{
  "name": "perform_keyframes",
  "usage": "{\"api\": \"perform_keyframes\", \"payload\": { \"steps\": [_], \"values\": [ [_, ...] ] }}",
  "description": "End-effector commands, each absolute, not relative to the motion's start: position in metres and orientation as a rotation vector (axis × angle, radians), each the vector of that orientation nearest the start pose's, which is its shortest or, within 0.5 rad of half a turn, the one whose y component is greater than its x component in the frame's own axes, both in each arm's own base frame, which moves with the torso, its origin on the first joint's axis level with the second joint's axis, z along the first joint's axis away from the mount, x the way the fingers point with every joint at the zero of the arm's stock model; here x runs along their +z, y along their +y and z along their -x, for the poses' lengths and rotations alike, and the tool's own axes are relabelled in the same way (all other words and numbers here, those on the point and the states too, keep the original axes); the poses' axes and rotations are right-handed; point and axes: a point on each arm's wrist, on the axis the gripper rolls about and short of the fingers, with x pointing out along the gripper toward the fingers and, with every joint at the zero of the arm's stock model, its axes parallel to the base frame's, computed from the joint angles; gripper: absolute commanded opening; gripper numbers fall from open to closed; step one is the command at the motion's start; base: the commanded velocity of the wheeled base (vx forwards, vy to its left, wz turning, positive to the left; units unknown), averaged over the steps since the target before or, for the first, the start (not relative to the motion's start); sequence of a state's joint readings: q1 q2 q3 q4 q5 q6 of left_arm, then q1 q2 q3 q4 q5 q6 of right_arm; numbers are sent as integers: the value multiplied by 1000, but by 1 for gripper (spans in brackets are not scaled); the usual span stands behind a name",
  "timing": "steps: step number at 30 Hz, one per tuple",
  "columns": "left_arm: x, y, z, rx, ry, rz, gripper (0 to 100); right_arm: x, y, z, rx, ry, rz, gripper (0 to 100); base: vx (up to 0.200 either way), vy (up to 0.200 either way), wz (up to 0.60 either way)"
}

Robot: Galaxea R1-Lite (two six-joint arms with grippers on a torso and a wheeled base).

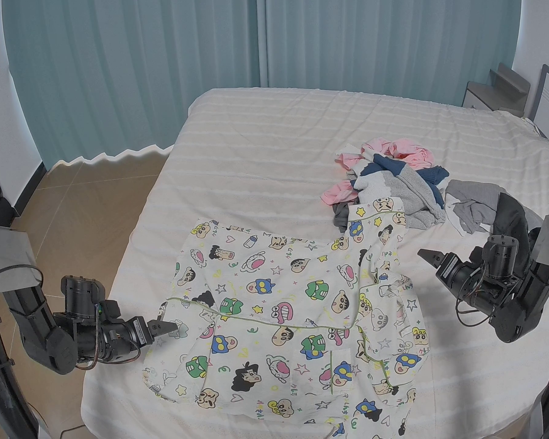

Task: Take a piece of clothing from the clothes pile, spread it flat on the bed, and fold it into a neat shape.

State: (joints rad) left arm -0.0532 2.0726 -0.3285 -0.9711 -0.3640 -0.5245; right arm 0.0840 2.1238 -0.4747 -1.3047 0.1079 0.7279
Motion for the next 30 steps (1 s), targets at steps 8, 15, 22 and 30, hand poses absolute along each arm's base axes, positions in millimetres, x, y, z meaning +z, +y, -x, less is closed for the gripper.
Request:
{"api": "perform_keyframes", "payload": {
  "steps": [8,15,22,30],
  "values": [
    [27,-59,-211,-282,933,656,100,38,31,-300,36,409,-720,100,0,0,0],
    [10,-62,-212,-199,975,588,100,38,31,-298,21,383,-717,100,0,0,0],
    [1,-66,-206,-202,1027,563,100,36,31,-300,22,385,-718,100,0,0,0],
    [1,-78,-206,-230,1034,580,100,34,33,-301,26,392,-721,100,0,0,0]
  ]
}}
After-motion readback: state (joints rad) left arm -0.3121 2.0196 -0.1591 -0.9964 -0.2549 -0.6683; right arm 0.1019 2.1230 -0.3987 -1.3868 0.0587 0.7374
